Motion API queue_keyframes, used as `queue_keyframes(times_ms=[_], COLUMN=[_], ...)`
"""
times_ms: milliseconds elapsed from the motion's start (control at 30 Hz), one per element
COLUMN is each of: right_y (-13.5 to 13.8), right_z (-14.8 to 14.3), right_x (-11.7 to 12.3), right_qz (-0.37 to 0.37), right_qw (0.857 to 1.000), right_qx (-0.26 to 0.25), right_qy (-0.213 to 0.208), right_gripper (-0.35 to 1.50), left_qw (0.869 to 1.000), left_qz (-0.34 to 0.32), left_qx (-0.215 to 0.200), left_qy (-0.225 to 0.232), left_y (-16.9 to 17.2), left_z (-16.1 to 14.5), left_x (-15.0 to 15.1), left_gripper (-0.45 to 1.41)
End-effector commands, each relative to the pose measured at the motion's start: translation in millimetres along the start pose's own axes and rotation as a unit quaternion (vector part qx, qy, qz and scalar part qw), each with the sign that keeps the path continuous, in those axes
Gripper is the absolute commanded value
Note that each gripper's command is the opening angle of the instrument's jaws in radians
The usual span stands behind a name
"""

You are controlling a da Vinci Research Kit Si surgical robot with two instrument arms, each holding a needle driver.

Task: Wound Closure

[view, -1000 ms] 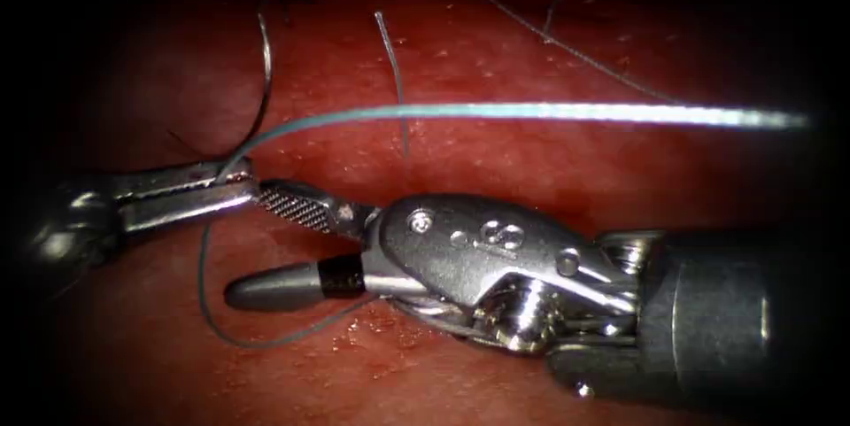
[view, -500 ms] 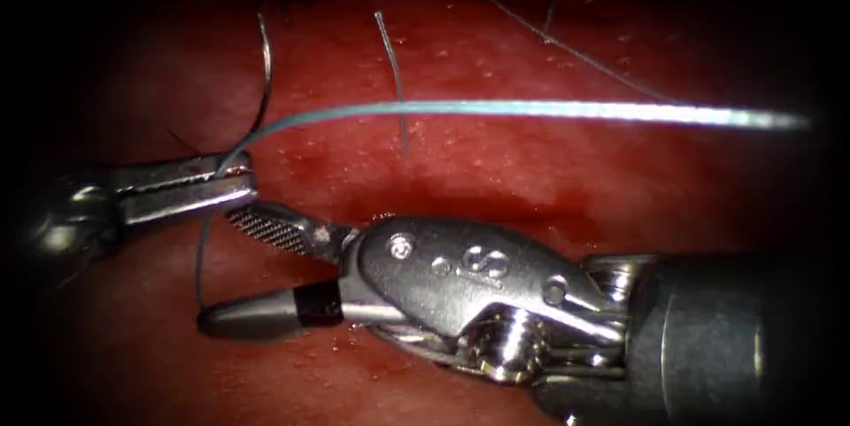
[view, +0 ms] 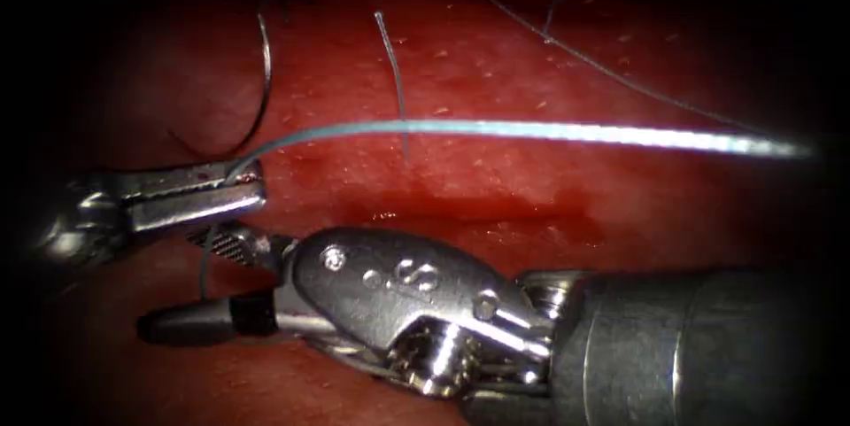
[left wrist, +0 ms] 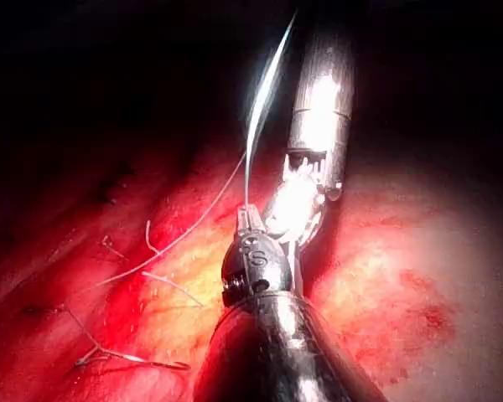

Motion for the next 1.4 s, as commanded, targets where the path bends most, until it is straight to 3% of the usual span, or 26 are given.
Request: queue_keyframes(times_ms=[33,67,133,200,233,467,533,600,667,767,900,1067,1200,1400], right_y=[0.0,0.0,0.0,-0.2,-0.3,0.2,0.7,1.1,1.6,2.7,4.4,6.3,6.8,6.4], right_z=[0.7,0.7,0.6,0.3,0.0,-1.8,-2.2,-2.3,-2.3,-2.3,-2.4,-2.7,-2.3,-1.4], right_x=[-0.1,0.1,0.4,0.3,0.2,-0.4,-1.0,-1.8,-2.7,-3.9,-4.8,-5.6,-6.5,-6.7], right_qz=[0.002,0.002,0.004,0.016,0.019,0.024,0.023,0.021,0.019,0.003,-0.003,-0.005,-0.007,-0.012], right_qw=[1.0,1.0,1.0,1.0,0.999,0.997,0.995,0.994,0.993,0.99,0.986,0.981,0.979,0.977], right_qx=[-0.001,-0.003,-0.006,-0.014,-0.026,-0.076,-0.092,-0.104,-0.113,-0.128,-0.149,-0.165,-0.175,-0.179], right_qy=[0.003,0.006,0.012,0.017,0.019,0.001,-0.016,-0.025,-0.038,-0.06,-0.077,-0.097,-0.104,-0.112], right_gripper=[1.04,1.03,0.74,-0.21,-0.35,-0.35,-0.35,-0.35,-0.35,-0.35,-0.35,-0.35,-0.35,-0.35], left_qw=[1.0,1.0,1.0,1.0,1.0,1.0,1.0,1.0,0.999,0.998,0.995,0.985,0.977,0.961], left_qz=[0.0,0.0,0.0,0.0,0.0,-0.001,-0.008,-0.013,-0.016,-0.013,0.023,0.09,0.134,0.19], left_qx=[0.0,0.0,0.0,0.0,0.0,-0.001,-0.001,0.022,0.044,0.05,0.045,0.043,0.048,0.088], left_qy=[0.001,0.001,0.001,0.001,0.001,-0.001,-0.006,-0.014,-0.024,-0.047,-0.089,-0.14,-0.159,-0.182], left_y=[-0.1,-0.1,-0.1,0.0,0.0,-0.1,-0.3,-0.6,-0.7,-0.4,1.2,3.6,4.9,5.8], left_z=[0.6,0.6,0.6,0.6,0.6,0.7,0.9,1.1,1.3,1.7,2.5,4.0,5.6,8.4], left_x=[-0.2,-0.2,-0.2,-0.2,-0.2,0.0,0.3,0.7,1.2,2.0,3.2,5.1,6.9,8.8], left_gripper=[-0.45,-0.45,-0.45,-0.45,-0.45,-0.45,0.24,0.41,0.72,0.98,1.09,1.09,0.98,0.86])
